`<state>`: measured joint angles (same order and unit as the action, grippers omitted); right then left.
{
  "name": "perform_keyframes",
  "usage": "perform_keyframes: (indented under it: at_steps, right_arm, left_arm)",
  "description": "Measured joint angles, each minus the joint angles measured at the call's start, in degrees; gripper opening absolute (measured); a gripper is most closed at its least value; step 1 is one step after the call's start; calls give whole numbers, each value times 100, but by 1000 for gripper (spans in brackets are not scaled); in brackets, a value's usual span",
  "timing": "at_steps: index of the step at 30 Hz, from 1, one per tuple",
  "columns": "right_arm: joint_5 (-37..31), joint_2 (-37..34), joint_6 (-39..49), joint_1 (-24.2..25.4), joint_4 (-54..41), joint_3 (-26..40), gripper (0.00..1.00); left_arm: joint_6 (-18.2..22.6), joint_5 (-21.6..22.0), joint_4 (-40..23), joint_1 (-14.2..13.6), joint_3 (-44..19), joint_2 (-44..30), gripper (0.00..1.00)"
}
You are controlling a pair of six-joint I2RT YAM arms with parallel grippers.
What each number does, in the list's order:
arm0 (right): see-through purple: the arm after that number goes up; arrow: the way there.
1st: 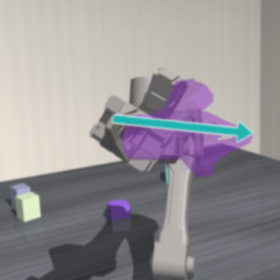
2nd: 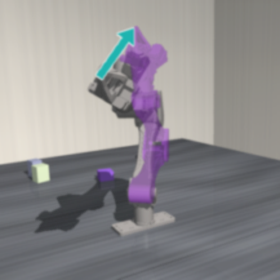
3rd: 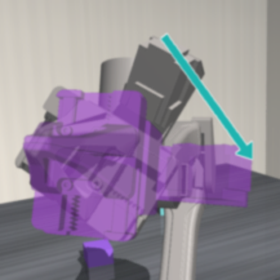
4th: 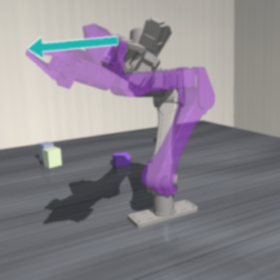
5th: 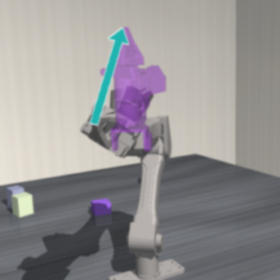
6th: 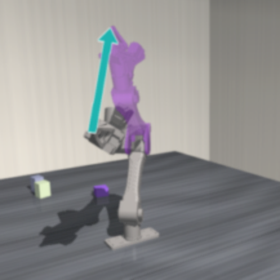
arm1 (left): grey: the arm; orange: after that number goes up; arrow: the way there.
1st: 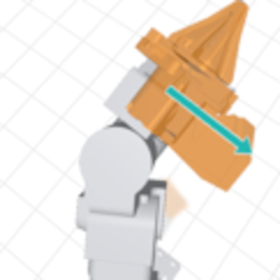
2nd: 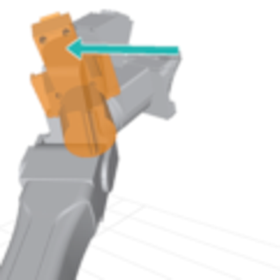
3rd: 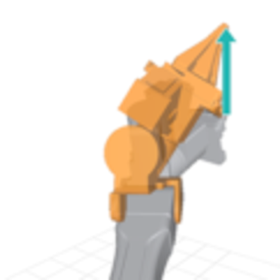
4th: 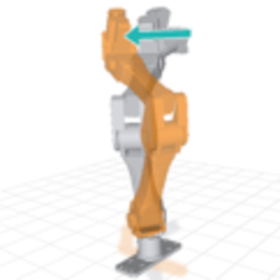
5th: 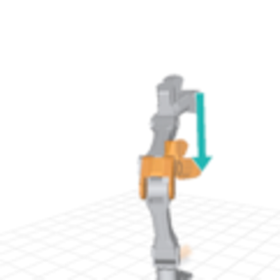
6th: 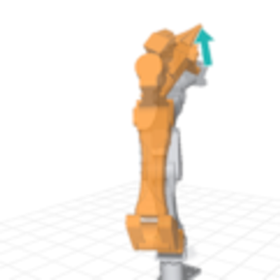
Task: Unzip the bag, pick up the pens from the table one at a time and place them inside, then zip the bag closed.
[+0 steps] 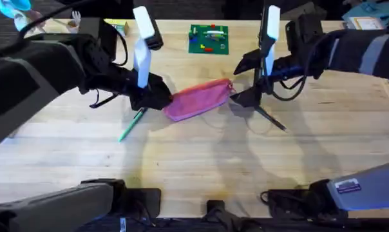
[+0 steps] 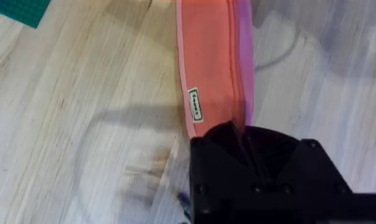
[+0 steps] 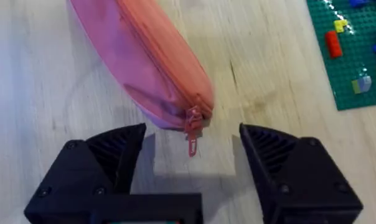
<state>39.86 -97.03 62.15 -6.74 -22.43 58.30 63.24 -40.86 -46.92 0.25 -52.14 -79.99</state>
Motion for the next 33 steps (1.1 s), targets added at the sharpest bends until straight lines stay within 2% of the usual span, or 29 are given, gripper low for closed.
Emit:
perform_keyframes:
  at_steps: [11,20,23,27,30,33]
  right_arm:
    - [0,-137,144,0,70,4,845]
    - [0,-173,186,-11,135,4,696]
    - [0,-173,222,-44,151,4,585]
    - [0,-173,227,-66,177,4,509]
    - [0,-173,240,-63,177,4,344]
    - [0,-172,252,-63,179,4,81]
  left_arm:
    - [0,0,0,0,0,0,43]
    - [0,0,0,0,0,0,42]
    - [0,2,0,0,0,0,43]
    - [0,4,0,0,0,0,43]
    - [0,4,0,0,0,0,43]
    - [2,5,0,0,0,0,43]
